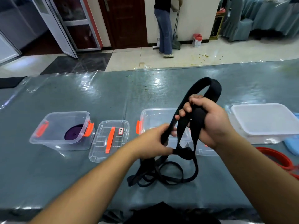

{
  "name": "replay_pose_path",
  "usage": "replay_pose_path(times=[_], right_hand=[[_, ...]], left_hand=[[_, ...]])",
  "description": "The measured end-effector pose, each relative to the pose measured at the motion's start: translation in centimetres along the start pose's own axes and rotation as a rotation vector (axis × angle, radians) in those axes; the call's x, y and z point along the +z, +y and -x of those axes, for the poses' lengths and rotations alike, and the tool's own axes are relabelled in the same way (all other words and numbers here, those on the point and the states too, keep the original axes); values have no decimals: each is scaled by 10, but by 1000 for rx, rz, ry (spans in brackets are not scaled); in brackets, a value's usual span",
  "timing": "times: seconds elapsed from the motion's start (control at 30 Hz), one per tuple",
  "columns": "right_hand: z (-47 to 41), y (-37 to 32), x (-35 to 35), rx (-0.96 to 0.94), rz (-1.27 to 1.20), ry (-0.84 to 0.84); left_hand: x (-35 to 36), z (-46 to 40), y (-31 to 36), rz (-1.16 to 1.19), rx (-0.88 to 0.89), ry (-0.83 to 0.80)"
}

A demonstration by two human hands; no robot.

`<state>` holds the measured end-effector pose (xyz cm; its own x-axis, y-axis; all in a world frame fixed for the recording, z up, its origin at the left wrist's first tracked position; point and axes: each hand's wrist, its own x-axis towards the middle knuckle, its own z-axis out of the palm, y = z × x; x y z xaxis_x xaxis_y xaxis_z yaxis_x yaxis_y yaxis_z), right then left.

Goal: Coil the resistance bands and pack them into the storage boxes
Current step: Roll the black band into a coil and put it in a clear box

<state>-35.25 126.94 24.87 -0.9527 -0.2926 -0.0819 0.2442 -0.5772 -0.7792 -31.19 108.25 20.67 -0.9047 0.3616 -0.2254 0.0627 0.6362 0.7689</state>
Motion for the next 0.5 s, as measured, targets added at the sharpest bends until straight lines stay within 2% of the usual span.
replay_pose_path(times=[0.1, 0.17, 0.37, 0.5], right_hand=[[-1, 3, 2, 8, 3, 51], [-2, 4, -2, 23, 56, 85], [-8, 5, -38, 118, 548, 232], [-6, 15, -51, 161, 902, 235]], left_hand=[[21, -7, -7, 18, -34, -82], [23, -11, -12, -10, -61, -74], [3, -12, -14, -21, -112, 239], [-14, -11, -10, -24, -180, 274]])
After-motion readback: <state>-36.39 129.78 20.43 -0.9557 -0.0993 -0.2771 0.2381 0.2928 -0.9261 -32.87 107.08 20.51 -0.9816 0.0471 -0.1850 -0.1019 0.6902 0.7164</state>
